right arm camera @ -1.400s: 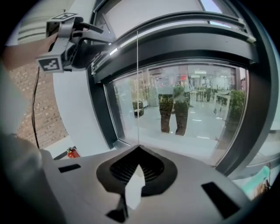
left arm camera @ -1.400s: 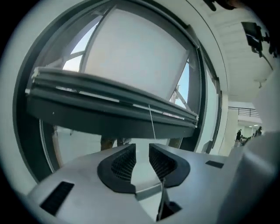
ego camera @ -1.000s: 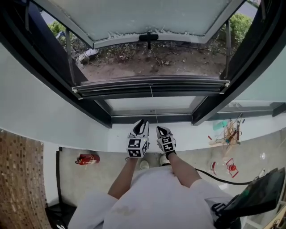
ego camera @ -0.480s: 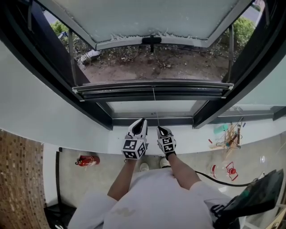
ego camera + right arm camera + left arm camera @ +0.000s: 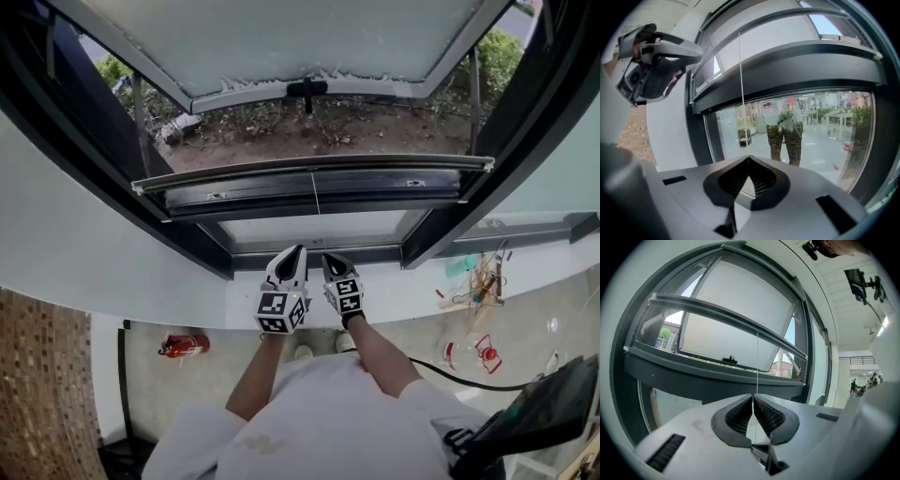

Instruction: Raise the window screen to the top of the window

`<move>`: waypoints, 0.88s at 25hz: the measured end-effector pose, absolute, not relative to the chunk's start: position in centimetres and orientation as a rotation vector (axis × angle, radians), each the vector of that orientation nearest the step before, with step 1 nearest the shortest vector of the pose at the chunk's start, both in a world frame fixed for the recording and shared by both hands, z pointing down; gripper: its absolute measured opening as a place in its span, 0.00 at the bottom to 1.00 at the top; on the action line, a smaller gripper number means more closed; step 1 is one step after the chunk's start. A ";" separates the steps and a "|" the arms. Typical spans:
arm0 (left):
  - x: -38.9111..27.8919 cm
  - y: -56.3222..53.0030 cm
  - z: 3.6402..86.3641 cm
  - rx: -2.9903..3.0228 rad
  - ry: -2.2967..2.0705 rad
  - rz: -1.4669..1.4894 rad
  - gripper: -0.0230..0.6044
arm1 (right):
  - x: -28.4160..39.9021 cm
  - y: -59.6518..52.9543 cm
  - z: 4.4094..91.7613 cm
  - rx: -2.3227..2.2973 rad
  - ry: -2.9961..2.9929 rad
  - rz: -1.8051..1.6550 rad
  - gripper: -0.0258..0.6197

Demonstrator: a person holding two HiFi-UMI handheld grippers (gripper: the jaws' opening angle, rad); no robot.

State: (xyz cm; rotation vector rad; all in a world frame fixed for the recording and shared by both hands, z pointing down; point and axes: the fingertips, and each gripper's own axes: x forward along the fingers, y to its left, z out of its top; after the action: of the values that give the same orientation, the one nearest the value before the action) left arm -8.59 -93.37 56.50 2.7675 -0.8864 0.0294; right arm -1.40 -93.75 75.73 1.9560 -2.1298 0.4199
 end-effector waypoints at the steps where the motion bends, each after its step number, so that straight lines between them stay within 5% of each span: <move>1: -8.5 -93.5 56.4 2.769 -0.884 0.027 0.06 | -1.4 -94.1 75.2 1.959 -2.136 0.411 0.04; 22: -7.2 -92.9 52.6 2.855 -0.860 -0.054 0.06 | -2.3 -96.4 67.6 1.990 -2.250 0.171 0.04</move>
State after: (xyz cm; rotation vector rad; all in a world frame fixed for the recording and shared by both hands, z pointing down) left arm -7.20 -92.92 52.57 2.8550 -0.8597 -0.0535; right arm -2.30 -96.35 67.56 1.9903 -2.2504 0.1712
